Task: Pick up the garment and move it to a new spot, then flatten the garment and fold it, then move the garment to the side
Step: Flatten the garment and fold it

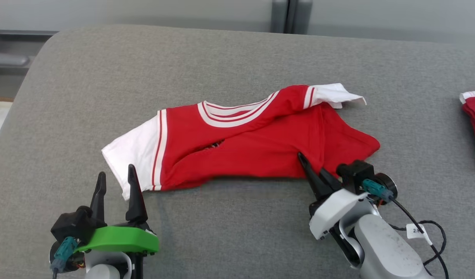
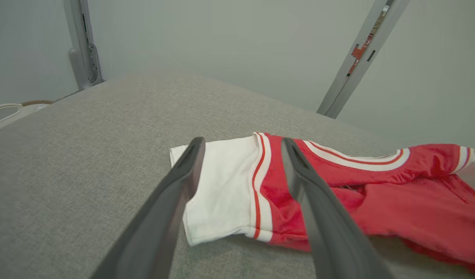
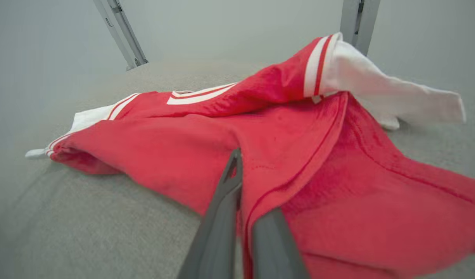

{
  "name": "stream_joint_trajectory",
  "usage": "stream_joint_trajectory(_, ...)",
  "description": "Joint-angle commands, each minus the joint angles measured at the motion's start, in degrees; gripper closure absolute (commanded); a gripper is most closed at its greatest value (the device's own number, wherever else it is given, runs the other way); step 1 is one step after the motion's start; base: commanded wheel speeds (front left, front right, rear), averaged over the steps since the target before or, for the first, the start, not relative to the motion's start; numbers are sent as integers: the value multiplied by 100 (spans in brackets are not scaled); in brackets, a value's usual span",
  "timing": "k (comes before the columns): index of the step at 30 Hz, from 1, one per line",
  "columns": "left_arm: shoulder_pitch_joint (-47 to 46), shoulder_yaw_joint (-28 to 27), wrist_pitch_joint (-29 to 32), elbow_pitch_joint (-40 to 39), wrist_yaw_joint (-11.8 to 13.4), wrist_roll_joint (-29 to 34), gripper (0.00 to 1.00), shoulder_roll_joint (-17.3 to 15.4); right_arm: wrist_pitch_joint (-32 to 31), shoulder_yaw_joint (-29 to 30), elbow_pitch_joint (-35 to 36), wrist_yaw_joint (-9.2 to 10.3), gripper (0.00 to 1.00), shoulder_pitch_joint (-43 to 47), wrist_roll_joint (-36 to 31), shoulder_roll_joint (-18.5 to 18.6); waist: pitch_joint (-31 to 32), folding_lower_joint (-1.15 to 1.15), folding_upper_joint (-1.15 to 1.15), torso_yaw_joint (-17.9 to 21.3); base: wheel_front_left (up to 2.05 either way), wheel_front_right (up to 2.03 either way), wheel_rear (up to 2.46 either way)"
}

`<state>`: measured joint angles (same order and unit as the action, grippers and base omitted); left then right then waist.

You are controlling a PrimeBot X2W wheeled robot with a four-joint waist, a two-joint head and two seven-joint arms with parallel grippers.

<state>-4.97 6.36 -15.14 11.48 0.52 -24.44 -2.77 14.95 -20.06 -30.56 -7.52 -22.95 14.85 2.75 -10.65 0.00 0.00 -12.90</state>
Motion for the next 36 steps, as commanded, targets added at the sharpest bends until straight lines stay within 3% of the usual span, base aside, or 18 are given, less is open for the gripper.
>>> stream_joint_trajectory(1, 99, 7, 2, 13, -16, 63, 0, -23, -56, 141, 69, 7, 100, 157, -135, 27, 163, 0, 0, 331, 0, 0, 0)
stream_joint_trajectory(3, 88, 26, 2, 29, -33, 115, 0, -23, -202, 376, 186, 7, 100, 329, -265, 29, 200, 0, 0, 470, 0, 0, 0)
stream_joint_trajectory(4, 27, 67, 2, 65, -66, 196, 0, -23, -587, 853, 572, 7, 100, 691, -502, 67, 243, 0, 0, 690, 0, 0, 0)
stream_joint_trajectory(11, -3, 140, 2, 104, -90, 225, 0, -24, -1075, 1633, 1281, 7, 100, 1329, -754, 48, 278, 0, 0, 907, 0, 0, 0)
stream_joint_trajectory(13, 20, 160, 2, 125, -88, 233, 0, -23, -1129, 1831, 1357, 7, 56, 1447, -793, 39, 296, 0, 0, 946, 0, 0, 0)
stream_joint_trajectory(14, 30, 183, 2, 138, -93, 242, 0, -23, -1118, 1930, 1376, 7, 10, 1497, -844, 36, 307, 0, 0, 960, 0, 0, 0)
stream_joint_trajectory(15, 39, 194, 2, 149, -98, 244, 0, -23, -1099, 2009, 1375, 7, 0, 1527, -893, 32, 316, 0, 0, 971, 0, 0, 0)
stream_joint_trajectory(27, 132, 276, 2, 161, -199, 363, 0, -23, -722, 2696, 1356, 7, 0, 1564, -1250, 24, 594, 0, 0, 1013, 0, 0, 0)
stream_joint_trajectory(36, 278, 364, 2, 204, -286, 505, 0, -23, -294, 2706, 1327, 7, 0, 1483, -1246, 22, 953, 0, 0, 1045, 0, 0, 0)
